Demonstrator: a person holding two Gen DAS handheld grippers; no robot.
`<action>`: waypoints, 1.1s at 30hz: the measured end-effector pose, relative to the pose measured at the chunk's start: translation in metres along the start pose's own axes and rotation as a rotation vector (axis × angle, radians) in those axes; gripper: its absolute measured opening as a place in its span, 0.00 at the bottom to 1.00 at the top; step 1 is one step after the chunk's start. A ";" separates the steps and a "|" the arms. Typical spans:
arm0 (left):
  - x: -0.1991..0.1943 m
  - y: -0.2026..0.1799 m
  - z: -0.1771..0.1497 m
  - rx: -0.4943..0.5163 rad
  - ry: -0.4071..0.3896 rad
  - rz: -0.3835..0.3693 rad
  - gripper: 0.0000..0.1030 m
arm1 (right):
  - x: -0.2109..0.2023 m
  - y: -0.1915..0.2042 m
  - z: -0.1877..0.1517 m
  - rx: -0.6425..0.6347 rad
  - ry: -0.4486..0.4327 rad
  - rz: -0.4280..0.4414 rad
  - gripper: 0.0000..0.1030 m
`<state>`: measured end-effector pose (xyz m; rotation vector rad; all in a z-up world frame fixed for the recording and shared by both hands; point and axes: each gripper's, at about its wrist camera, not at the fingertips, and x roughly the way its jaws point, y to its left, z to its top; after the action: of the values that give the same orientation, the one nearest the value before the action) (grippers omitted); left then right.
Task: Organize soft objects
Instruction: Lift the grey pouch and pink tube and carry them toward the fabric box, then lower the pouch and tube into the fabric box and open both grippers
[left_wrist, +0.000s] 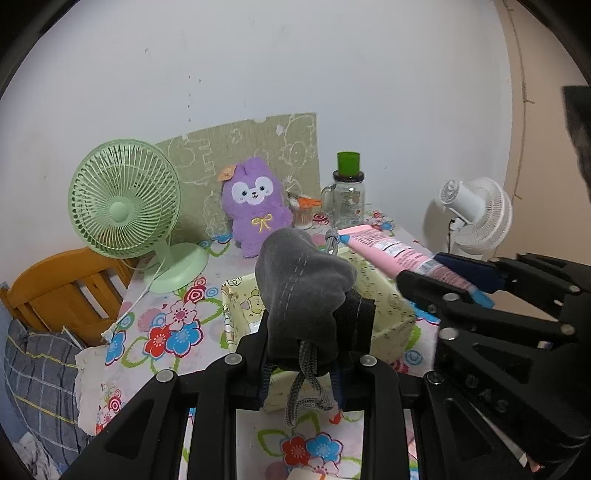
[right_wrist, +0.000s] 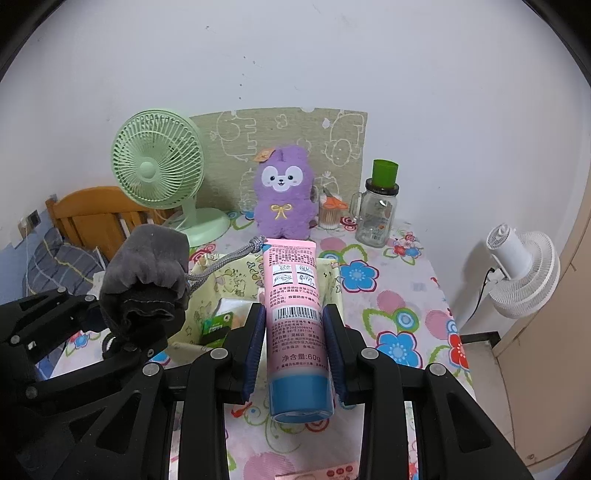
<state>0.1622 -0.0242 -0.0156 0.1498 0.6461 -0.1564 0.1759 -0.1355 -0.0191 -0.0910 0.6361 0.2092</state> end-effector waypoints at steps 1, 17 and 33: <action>0.006 0.001 0.001 -0.006 0.007 0.005 0.24 | 0.003 -0.001 0.001 0.002 0.003 0.001 0.34; 0.093 0.022 0.002 -0.036 0.112 -0.035 0.34 | 0.077 -0.003 0.015 0.020 0.076 -0.008 0.34; 0.098 0.019 -0.011 0.059 0.116 0.020 0.93 | 0.116 0.002 0.010 0.048 0.148 0.042 0.33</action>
<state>0.2367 -0.0134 -0.0821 0.2235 0.7556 -0.1484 0.2723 -0.1127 -0.0803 -0.0473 0.7901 0.2292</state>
